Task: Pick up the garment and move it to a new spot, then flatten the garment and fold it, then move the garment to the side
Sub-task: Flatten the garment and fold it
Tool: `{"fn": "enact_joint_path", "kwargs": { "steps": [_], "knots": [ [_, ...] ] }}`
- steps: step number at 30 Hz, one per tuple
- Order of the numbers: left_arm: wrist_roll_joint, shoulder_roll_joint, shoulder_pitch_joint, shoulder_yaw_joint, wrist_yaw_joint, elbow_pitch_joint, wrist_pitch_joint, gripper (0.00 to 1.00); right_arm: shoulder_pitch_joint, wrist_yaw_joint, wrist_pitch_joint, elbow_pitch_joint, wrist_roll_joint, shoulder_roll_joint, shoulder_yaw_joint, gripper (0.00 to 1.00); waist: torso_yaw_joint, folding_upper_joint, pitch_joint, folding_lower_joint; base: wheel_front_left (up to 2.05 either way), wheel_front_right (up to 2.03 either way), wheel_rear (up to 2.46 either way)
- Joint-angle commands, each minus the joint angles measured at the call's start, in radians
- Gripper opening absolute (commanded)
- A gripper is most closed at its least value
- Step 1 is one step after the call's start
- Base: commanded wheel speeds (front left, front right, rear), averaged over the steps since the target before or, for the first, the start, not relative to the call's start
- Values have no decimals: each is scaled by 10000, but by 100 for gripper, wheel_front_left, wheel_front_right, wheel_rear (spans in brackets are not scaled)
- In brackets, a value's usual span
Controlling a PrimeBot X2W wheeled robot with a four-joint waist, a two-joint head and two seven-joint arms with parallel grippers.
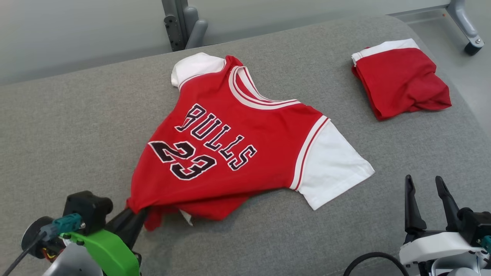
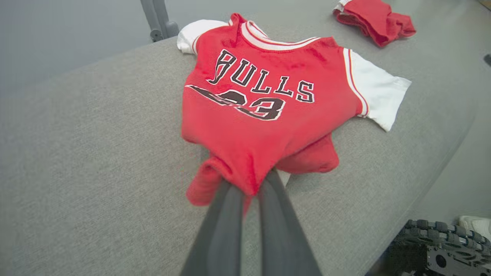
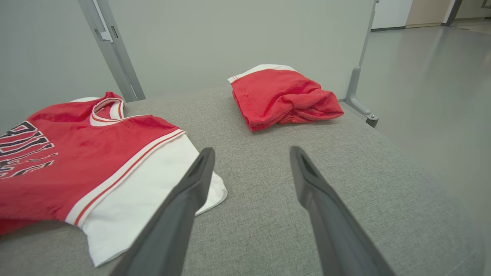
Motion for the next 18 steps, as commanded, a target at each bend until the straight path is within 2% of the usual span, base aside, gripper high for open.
{"fn": "enact_joint_path", "kwargs": {
  "steps": [1, 2, 4, 8, 14, 18],
  "knots": [
    [94, 499, -238, -69, -73, -701, 530, 0, 87, -15, -27, 23, 104, -24, 10, 100, 68, 114, -52, 1, 0, 0, 0],
    [133, 845, -411, -96, -213, -1185, 951, 0, 109, -15, -27, 48, 131, -22, 33, 100, 91, 114, -67, 1, 0, 0, 0],
    [-334, 1122, -812, -107, -602, -1975, 1739, 0, 116, -15, -27, 86, 182, -27, 47, 100, 147, 114, -83, 1, 0, 0, 0],
    [-856, 1670, -2174, -169, -1418, -1973, 3555, 0, -109, -15, -27, 194, 220, -24, 184, 100, 113, 114, -4, 1, 0, 0, 0],
    [-1621, 1469, -3816, -776, -2404, 606, 6015, 0, -584, -15, -27, 244, 404, -27, 500, 100, -403, 114, 447, 1, 0, 0, 0],
    [-1753, 1059, -4452, -793, -2520, 2546, 6417, 0, -694, -15, -27, 331, 524, -26, 643, 100, -839, 114, 792, 1, 0, 0, 0]
  ]
}}
